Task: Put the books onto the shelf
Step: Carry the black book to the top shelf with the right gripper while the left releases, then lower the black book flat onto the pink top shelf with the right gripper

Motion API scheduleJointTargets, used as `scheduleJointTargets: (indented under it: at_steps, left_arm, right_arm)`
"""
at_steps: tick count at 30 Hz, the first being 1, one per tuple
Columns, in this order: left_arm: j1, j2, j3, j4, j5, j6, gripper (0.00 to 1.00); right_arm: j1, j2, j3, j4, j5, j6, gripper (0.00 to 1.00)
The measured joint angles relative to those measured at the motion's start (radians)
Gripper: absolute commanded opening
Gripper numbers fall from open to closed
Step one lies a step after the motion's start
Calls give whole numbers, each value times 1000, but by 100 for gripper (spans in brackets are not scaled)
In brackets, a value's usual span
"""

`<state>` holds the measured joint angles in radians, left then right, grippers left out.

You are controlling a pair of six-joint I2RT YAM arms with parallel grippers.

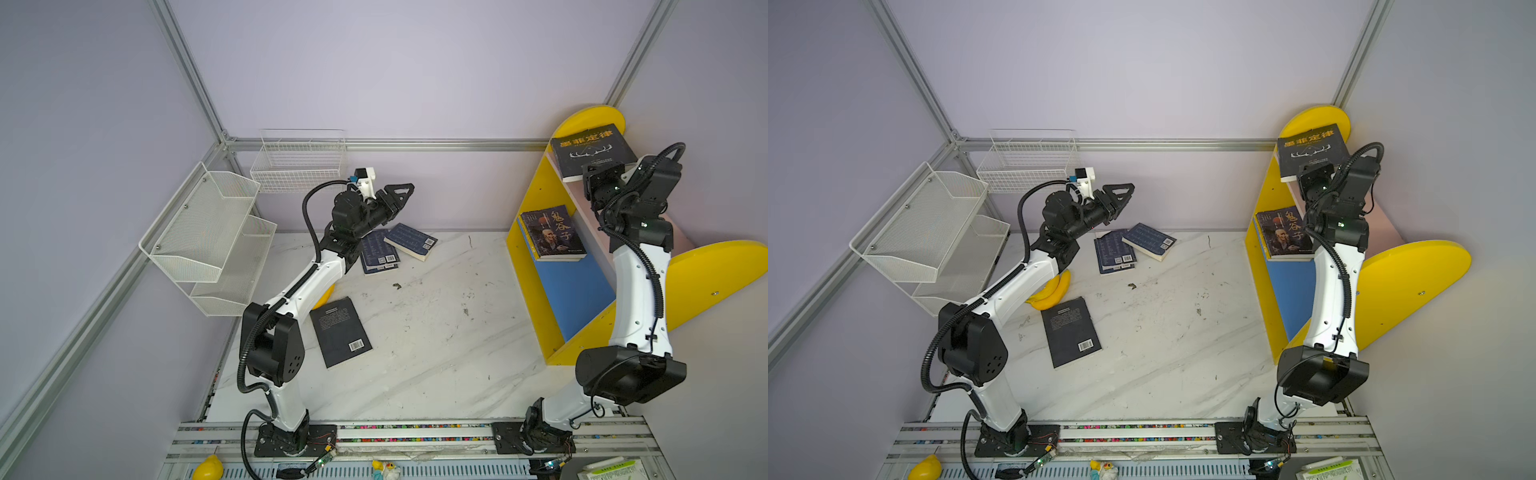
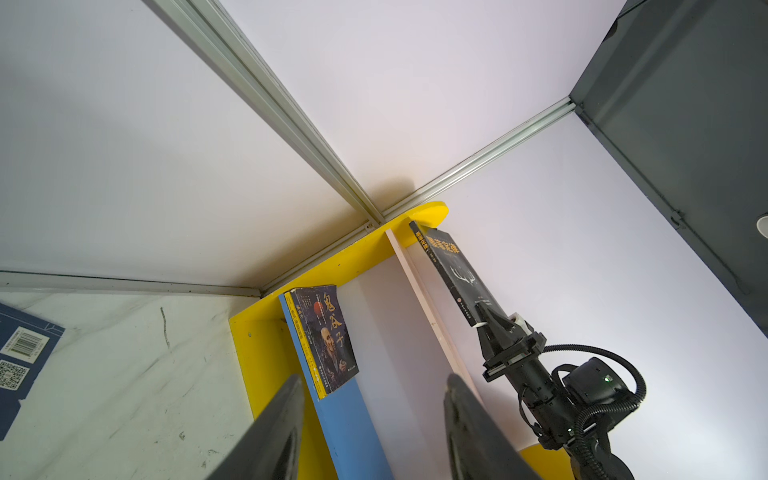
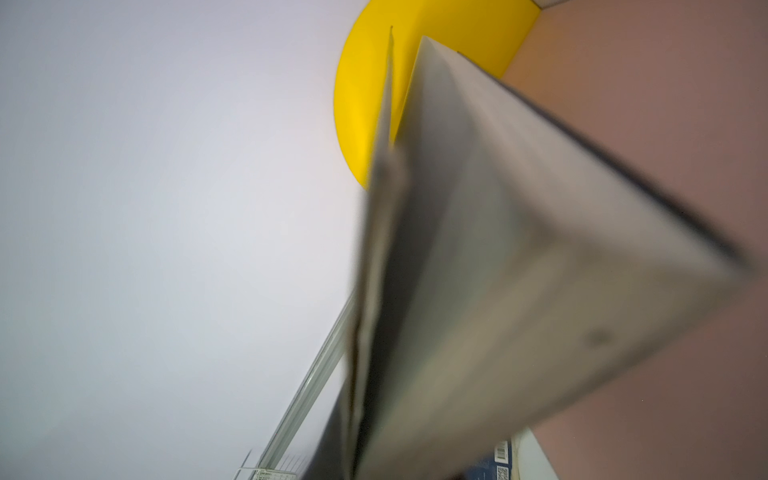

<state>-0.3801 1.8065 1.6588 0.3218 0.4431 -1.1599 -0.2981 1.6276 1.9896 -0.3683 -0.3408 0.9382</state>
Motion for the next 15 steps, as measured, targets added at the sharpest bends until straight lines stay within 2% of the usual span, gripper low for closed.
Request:
scheduleJointTargets:
  at_steps: [12,15]
  left_arm:
    - [14,8,-3,71,14,-52,54]
    - [14,11,-4,75,15,-56,54]
  right_arm:
    - [-33,45,30,-38,-19,18,11]
    - [-40,51,31,-39,-13,19,16]
